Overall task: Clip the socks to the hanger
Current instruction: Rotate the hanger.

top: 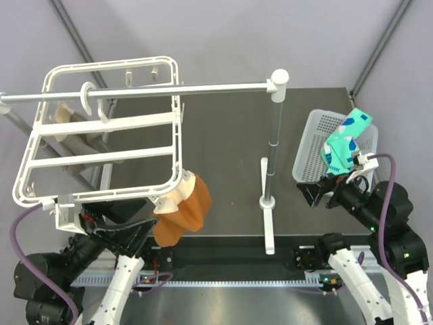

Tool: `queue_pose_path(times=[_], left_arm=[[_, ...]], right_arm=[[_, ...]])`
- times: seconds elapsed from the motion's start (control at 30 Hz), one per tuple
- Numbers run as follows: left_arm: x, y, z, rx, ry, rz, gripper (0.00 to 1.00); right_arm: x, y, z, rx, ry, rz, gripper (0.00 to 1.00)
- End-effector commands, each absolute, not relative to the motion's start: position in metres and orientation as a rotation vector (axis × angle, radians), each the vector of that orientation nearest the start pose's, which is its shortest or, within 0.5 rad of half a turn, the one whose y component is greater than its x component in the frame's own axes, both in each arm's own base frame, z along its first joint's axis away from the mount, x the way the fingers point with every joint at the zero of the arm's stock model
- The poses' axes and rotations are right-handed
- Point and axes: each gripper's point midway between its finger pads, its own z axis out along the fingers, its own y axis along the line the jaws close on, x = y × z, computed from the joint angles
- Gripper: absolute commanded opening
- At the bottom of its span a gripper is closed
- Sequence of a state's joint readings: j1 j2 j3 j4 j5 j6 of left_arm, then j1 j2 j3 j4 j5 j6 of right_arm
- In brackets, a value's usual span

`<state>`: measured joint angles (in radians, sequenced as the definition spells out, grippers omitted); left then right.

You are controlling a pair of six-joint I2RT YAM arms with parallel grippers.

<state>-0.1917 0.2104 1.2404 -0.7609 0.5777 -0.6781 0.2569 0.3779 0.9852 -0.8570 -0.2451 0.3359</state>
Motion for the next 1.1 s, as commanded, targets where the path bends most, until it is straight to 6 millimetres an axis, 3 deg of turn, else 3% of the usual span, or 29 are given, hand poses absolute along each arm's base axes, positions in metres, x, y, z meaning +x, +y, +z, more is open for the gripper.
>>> queue_pose_path(times=[0.0,0.13,0.27,0.4,0.63,0.77,0.9,1.07], left_arm=[[0.027,-0.122,0.444,0.193,1.370,-1.070,0.86],[0.034,-0.123,0.437,0.177,1.393,-1.067,0.86],[0.044,-0.122,0.430,0.151,1.418,-1.058,0.86],[0.055,-0.122,0.415,0.120,1.459,-1.050,0.86],[0.069,-0.121,0.396,0.076,1.507,-1.039,0.85],[0.076,-0.122,0.386,0.058,1.536,-1.043,0.85],[0.079,-0.123,0.384,0.054,1.541,-1.045,0.85],[0.084,-0.123,0.380,0.039,1.555,-1.046,0.85]], right_arm=[[0.136,0.099,0.304,-0.188,1.878,0.638,1.00],[0.121,0.112,0.321,-0.336,1.845,0.697,1.00],[0.103,0.146,0.333,-0.507,1.836,0.941,1.00],[0.096,0.154,0.354,-0.538,1.779,1.007,1.00],[0.091,0.170,0.366,-0.647,1.804,1.094,1.00],[0.083,0.186,0.354,-0.740,1.852,1.162,1.00],[0.075,0.194,0.363,-0.766,1.834,1.159,1.00],[0.061,0.231,0.352,-0.822,1.840,1.177,1.00]])
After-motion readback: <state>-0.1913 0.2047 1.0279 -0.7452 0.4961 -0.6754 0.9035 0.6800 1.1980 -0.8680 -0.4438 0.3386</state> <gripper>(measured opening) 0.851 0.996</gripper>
